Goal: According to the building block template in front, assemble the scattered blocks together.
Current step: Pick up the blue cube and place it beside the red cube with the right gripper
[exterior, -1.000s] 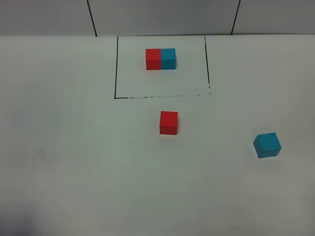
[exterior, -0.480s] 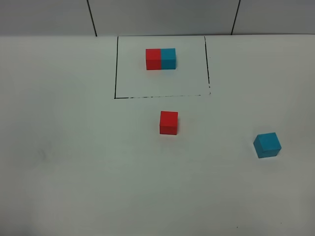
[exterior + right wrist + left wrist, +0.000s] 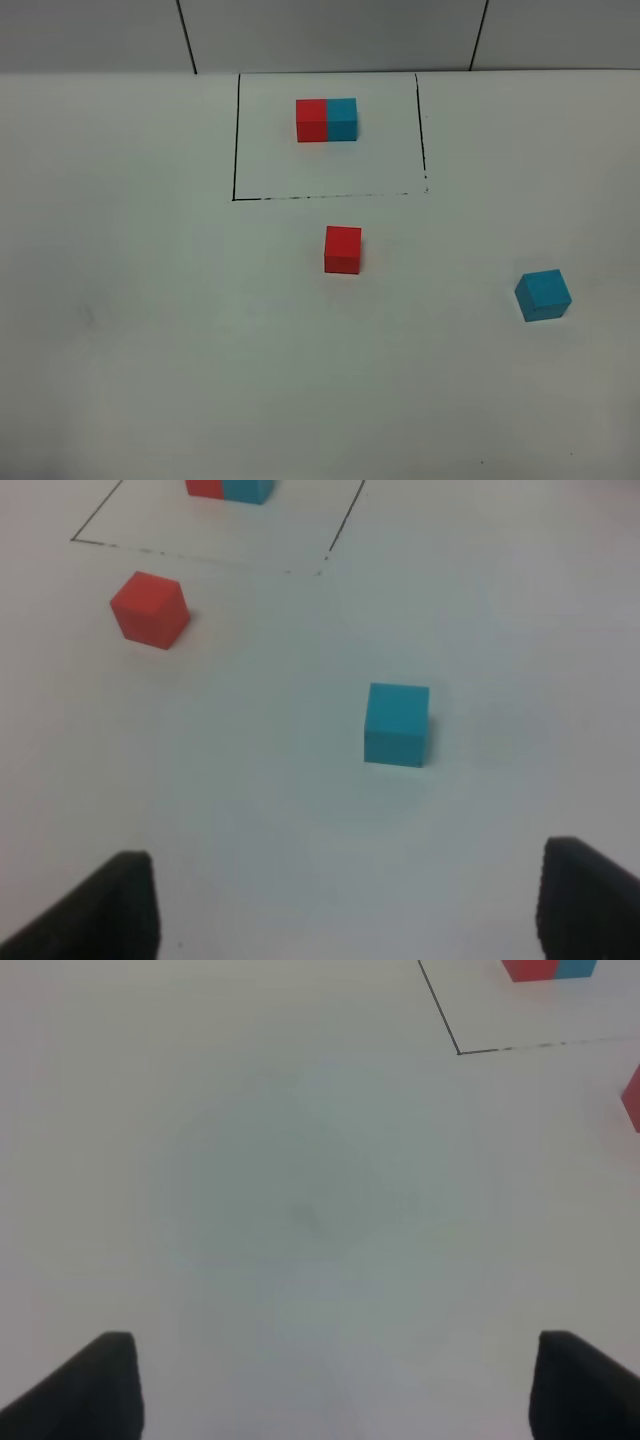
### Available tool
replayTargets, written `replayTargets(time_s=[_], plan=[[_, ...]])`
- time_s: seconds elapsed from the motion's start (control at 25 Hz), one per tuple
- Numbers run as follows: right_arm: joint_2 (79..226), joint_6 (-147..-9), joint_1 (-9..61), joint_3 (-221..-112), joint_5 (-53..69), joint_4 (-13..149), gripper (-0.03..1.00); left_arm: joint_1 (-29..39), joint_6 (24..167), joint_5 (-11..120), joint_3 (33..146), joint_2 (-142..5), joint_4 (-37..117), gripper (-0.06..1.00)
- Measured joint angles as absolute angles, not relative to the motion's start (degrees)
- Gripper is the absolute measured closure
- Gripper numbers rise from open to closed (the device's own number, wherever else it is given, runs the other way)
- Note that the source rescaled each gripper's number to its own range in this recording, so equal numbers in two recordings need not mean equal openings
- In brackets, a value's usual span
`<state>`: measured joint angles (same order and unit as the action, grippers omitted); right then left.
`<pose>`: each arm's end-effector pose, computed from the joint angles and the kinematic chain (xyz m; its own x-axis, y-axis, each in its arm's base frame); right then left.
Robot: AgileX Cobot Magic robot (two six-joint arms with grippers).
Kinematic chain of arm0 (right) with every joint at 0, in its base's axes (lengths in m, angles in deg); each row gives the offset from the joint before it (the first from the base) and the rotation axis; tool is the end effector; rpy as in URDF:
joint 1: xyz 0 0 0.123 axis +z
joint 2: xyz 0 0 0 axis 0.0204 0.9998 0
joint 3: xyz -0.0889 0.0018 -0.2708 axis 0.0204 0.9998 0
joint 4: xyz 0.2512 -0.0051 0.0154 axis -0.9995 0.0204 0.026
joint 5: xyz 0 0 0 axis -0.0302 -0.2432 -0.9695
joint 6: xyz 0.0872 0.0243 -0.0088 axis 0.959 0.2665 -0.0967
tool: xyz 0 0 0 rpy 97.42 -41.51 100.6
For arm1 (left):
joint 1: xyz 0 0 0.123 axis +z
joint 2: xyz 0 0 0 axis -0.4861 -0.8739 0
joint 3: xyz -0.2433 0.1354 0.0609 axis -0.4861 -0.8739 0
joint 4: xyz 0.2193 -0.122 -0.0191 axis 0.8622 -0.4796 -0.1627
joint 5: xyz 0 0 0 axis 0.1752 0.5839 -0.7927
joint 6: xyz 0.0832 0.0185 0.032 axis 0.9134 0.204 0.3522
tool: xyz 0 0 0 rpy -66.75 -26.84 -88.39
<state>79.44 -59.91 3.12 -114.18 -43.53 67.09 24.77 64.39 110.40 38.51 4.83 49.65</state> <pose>-0.0051 0.0120 0.2754 -0.4539 -0.0284 -0.8906 -0.1583 0.9862 0.0492 -0.0054 -0.0048 0.2792 -0.4274 0.0585 -0.9022 0.1379 0.9904 -0.0011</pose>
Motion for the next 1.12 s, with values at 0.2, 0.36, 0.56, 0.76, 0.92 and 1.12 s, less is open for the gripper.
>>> replayTargets(time_s=[0.2,0.36,0.56,0.76,0.92,1.12], plan=[[79.4,-59.9,3.1,-114.2,-43.5,67.1,0.36,25.7,64.4,110.4,38.5,4.8,49.7,0.32],[79.4,-59.9,3.1,-114.2,-43.5,67.1,0.36,27.0,64.5,110.4,38.5,4.8,49.3,0.33],[79.4,-59.9,3.1,-114.2,-43.5,67.1,0.36,27.0,64.5,110.4,38.5,4.8,49.3,0.33],[79.4,-59.9,3.1,-114.2,-43.5,67.1,0.36,27.0,64.5,110.4,38.5,4.8,49.3,0.33],[79.4,-59.9,3.1,-114.2,-43.5,67.1,0.36,27.0,64.6,110.4,38.5,4.8,49.3,0.33],[79.9,-60.0,3.1,-114.7,-45.0,66.8,0.32,27.0,64.6,110.4,38.5,4.8,49.3,0.33]])
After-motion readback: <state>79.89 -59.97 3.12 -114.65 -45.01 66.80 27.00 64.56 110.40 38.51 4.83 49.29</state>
